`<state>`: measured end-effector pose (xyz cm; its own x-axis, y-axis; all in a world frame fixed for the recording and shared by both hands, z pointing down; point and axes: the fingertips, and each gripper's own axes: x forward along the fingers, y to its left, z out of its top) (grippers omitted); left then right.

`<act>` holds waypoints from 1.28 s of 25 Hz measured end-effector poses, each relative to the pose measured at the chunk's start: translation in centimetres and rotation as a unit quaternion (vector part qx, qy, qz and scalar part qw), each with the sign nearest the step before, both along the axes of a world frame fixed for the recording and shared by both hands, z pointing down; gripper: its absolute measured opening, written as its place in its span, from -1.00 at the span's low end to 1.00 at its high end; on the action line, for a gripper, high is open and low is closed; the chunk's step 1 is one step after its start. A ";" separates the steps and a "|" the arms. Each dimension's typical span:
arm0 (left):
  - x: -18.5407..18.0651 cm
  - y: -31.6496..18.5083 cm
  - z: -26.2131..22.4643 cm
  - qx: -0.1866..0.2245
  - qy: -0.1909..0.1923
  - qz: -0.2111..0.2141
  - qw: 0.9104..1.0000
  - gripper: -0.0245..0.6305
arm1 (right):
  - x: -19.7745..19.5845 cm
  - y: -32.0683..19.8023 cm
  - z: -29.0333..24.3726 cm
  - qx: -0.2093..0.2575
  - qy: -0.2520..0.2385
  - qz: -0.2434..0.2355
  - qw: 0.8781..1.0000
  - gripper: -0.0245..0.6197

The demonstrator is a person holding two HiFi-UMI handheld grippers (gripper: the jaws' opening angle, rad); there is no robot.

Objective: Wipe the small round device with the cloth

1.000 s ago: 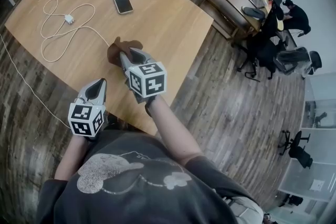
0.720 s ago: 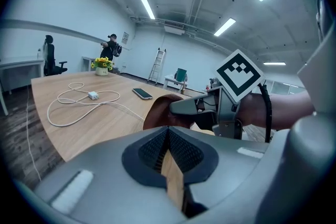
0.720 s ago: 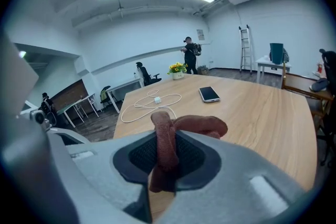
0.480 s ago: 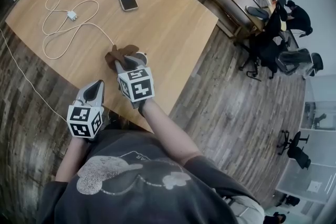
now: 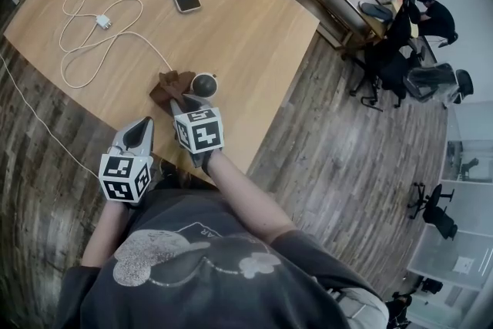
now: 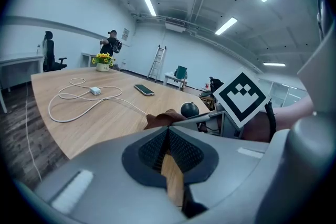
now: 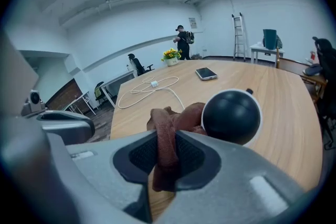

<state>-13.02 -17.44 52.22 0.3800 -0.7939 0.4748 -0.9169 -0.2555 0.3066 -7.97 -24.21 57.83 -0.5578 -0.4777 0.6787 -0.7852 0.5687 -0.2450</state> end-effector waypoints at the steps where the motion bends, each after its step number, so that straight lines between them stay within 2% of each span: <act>1: -0.1 0.0 0.2 -0.002 0.000 0.004 1.000 -0.87 | 0.1 0.1 0.3 -0.006 -0.001 0.006 1.000 -0.73; 5: -0.3 -0.3 0.7 -0.005 0.001 0.019 1.000 -0.87 | 0.2 0.9 -0.3 -0.003 -0.015 0.000 1.000 -0.73; 9: -1.0 -1.6 0.6 0.010 0.006 0.027 1.000 -0.87 | -0.6 2.9 -4.7 0.064 -0.062 -0.039 0.995 -0.73; 12: -1.8 -2.6 0.3 0.023 0.007 0.026 0.999 -0.87 | 0.3 3.5 -8.0 0.108 -0.093 -0.029 0.989 -0.73; 17: -0.7 -2.9 -1.7 0.049 0.002 0.040 0.998 -0.86 | 4.5 4.0 -11.1 0.141 -0.108 0.015 0.984 -0.73; 24: 2.3 0.2 -3.9 0.068 0.002 0.039 0.997 -0.87 | 10.8 6.5 -12.0 0.153 -0.123 0.070 0.978 -0.73; 32: 7.3 7.6 -5.8 0.090 0.004 0.012 0.996 -0.86 | 17.4 14.3 -12.3 0.156 -0.137 0.072 0.976 -0.73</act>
